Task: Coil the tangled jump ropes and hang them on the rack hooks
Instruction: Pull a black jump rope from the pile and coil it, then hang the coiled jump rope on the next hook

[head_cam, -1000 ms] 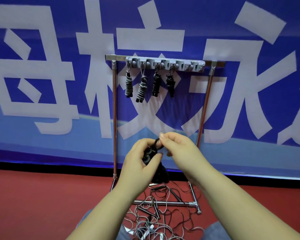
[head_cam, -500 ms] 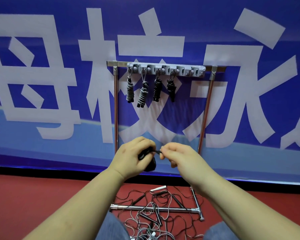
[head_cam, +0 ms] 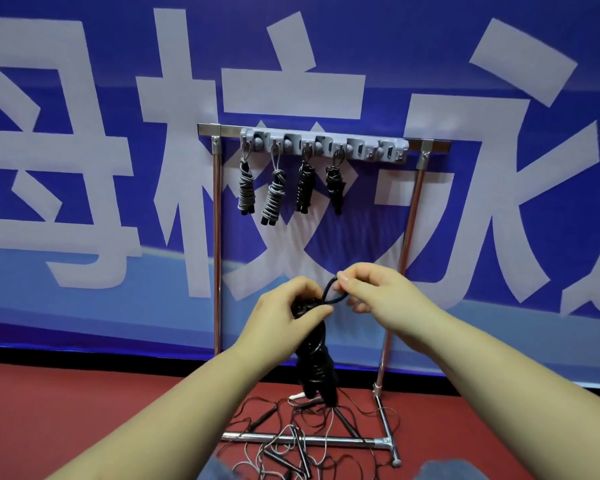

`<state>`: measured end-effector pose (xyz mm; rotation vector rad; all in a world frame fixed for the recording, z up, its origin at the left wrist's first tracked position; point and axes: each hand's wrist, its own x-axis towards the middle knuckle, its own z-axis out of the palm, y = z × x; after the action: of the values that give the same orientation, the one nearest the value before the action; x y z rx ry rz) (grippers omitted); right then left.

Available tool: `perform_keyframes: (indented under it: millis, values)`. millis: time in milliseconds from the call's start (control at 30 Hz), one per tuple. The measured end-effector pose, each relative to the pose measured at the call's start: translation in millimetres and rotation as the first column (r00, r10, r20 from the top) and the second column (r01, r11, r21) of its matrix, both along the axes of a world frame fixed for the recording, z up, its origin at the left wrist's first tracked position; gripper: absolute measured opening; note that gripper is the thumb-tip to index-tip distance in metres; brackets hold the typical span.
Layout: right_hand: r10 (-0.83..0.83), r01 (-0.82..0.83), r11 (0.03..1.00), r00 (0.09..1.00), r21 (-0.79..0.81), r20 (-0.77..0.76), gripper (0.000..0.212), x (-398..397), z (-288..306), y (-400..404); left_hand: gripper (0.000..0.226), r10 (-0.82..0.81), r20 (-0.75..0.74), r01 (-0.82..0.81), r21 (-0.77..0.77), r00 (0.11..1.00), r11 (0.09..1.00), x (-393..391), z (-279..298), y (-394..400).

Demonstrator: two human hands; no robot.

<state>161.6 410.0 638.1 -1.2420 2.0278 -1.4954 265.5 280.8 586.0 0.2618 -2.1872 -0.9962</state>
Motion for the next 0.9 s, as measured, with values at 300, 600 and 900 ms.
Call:
perform_keyframes:
  millis: [300, 600, 900]
  values:
    - [-0.099, 0.099, 0.995, 0.986, -0.006, -0.137, 0.025, -75.0, 68.6, -26.8, 0.017, -0.059, -0.091, 0.073, 0.165, 0.994, 0.984, -81.0, 68.3, -16.2]
    - [-0.106, 0.107, 0.99, 0.994, -0.096, 0.018, 0.013, -149.4, 127.1, -71.3, 0.019, 0.045, -0.109, -0.032, 0.116, 0.993, 0.993, -175.7, 139.8, -64.1]
    - [-0.222, 0.273, 0.937, 0.947, -0.219, 0.23, 0.011, -228.6, 158.6, -119.5, 0.023, 0.105, -0.122, -0.088, 0.137, 0.987, 0.987, -266.6, 167.4, -102.2]
